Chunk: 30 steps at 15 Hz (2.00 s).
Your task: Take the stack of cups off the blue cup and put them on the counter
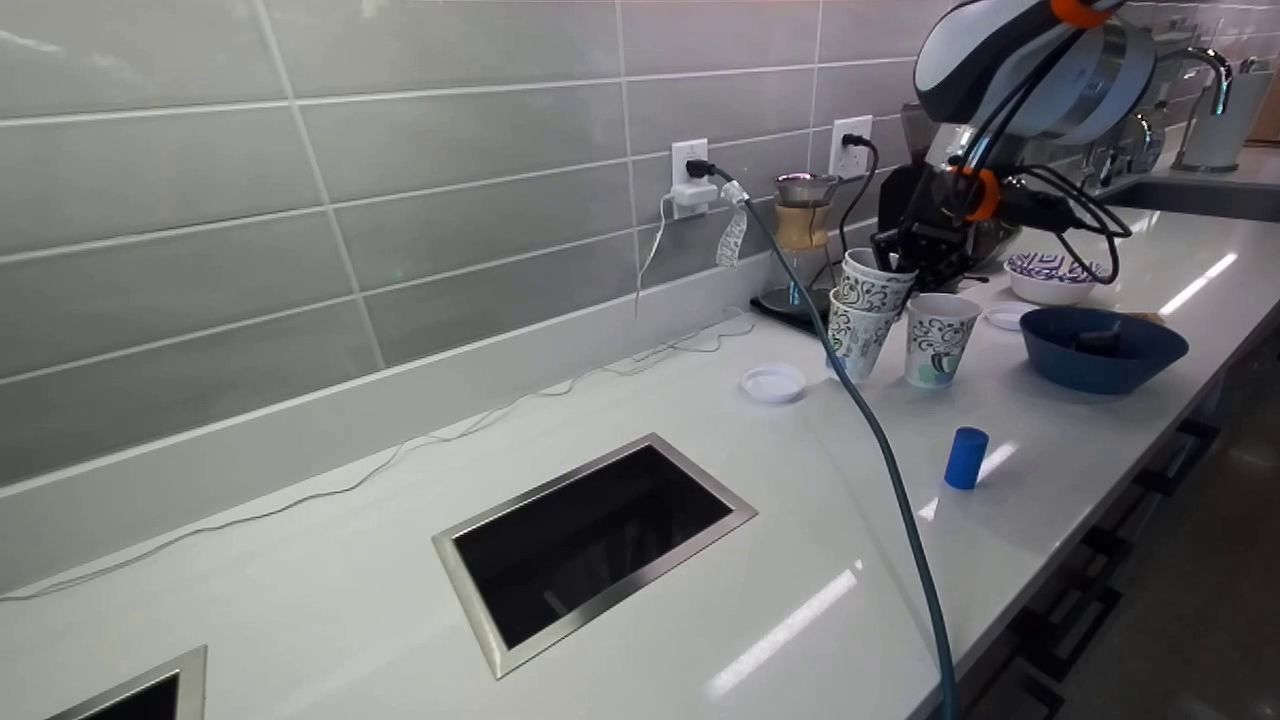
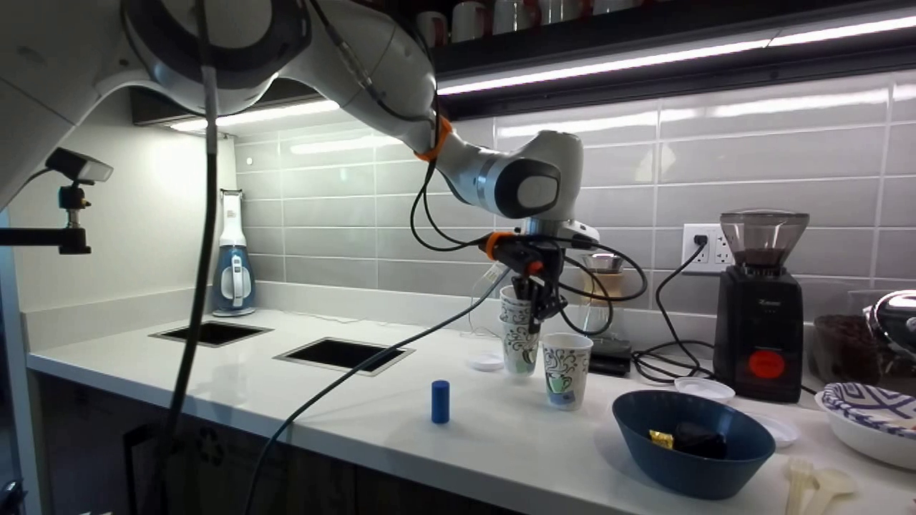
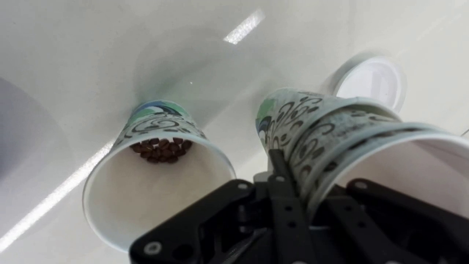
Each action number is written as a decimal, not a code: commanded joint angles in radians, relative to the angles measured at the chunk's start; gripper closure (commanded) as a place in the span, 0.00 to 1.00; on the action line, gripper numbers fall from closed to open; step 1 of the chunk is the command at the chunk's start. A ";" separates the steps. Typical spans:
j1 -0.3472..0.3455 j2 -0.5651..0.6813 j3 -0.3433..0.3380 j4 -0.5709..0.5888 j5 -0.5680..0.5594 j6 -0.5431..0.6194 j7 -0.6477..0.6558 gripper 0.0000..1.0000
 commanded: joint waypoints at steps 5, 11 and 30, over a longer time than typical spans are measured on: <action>0.000 0.050 0.006 0.096 -0.047 -0.050 -0.018 0.56; -0.018 -0.024 0.016 0.093 -0.026 -0.146 -0.031 0.14; -0.136 -0.821 -0.105 -0.660 0.021 -0.013 -0.487 0.00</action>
